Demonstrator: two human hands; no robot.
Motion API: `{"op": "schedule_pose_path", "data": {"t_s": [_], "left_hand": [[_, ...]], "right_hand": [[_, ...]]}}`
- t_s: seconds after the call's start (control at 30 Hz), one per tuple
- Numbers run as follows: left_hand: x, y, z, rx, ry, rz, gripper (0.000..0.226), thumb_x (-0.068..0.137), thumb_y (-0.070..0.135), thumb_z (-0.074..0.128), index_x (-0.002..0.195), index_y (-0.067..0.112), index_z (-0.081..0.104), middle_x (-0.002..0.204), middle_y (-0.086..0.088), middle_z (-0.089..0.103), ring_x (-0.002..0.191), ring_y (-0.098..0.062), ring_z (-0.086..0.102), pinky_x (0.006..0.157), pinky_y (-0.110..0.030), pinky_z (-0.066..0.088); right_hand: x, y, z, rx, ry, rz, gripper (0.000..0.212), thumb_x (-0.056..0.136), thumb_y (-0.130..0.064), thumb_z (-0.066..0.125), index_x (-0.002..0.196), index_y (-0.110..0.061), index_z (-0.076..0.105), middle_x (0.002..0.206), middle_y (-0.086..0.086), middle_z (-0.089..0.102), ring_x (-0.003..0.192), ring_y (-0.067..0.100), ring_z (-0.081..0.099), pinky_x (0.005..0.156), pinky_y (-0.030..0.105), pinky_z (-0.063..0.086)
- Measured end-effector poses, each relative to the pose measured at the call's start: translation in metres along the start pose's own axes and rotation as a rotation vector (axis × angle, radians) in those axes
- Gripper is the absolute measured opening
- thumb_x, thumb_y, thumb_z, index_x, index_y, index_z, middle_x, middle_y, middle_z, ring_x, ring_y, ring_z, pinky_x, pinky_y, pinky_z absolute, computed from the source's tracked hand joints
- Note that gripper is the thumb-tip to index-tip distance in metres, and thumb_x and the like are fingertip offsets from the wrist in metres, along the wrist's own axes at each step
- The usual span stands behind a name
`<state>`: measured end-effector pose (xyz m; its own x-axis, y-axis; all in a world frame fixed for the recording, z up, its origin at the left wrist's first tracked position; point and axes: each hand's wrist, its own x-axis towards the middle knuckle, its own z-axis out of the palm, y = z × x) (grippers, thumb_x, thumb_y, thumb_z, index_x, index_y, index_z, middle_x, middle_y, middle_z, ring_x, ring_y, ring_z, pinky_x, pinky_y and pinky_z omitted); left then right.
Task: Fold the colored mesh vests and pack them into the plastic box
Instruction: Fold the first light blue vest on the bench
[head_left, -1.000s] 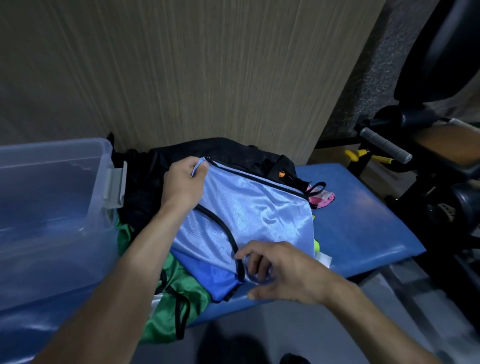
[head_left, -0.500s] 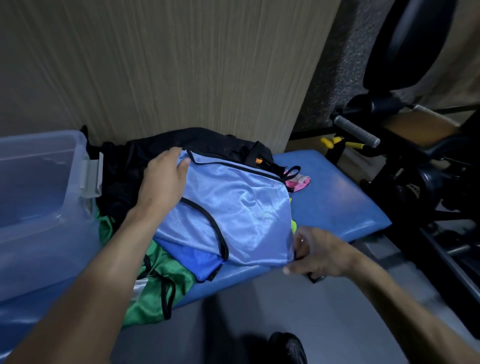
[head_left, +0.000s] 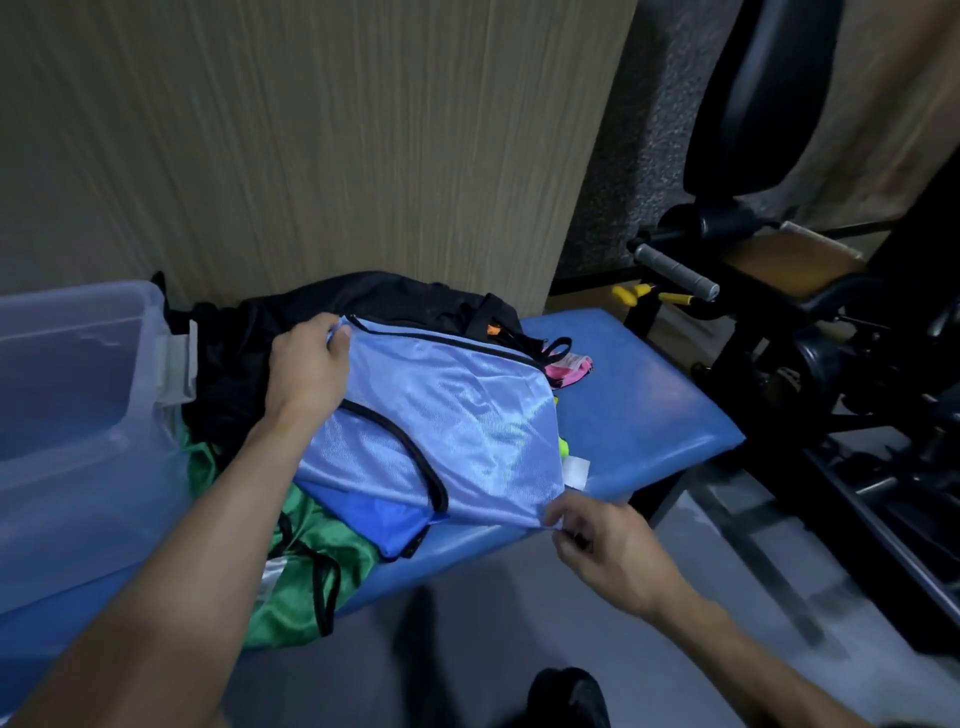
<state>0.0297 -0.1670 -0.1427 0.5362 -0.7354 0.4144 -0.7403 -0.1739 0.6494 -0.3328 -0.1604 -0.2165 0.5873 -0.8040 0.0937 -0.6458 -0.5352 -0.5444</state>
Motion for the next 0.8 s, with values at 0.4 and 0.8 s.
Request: {"op": "schedule_pose_path", "data": {"t_s": [0.4, 0.8], "left_hand": [[-0.055, 0.031, 0.025, 0.363, -0.220, 0.638, 0.044, 0.101, 0.046, 0.045, 0.135, 0.024, 0.060, 0.136, -0.001, 0.056, 0.125, -0.027, 0.052, 0.104, -0.043, 0.042], [-0.033, 0.001, 0.024, 0.516, -0.386, 0.387, 0.072, 0.096, 0.077, 0.008, 0.159, 0.047, -0.009, 0.168, 0.009, -0.023, 0.155, -0.019, -0.022, 0.126, -0.045, -0.010]], "right_hand": [[0.112, 0.003, -0.031, 0.324, 0.142, 0.431, 0.030, 0.092, -0.037, 0.068, 0.072, -0.017, 0.058, 0.057, -0.005, 0.056, 0.062, 0.022, 0.054, 0.063, 0.036, 0.048], [0.144, -0.018, -0.035, 0.620, 0.073, 0.705, 0.064, 0.081, -0.054, 0.080, 0.066, -0.019, 0.028, 0.060, 0.001, 0.022, 0.049, 0.019, 0.023, 0.053, 0.032, 0.023]]}}
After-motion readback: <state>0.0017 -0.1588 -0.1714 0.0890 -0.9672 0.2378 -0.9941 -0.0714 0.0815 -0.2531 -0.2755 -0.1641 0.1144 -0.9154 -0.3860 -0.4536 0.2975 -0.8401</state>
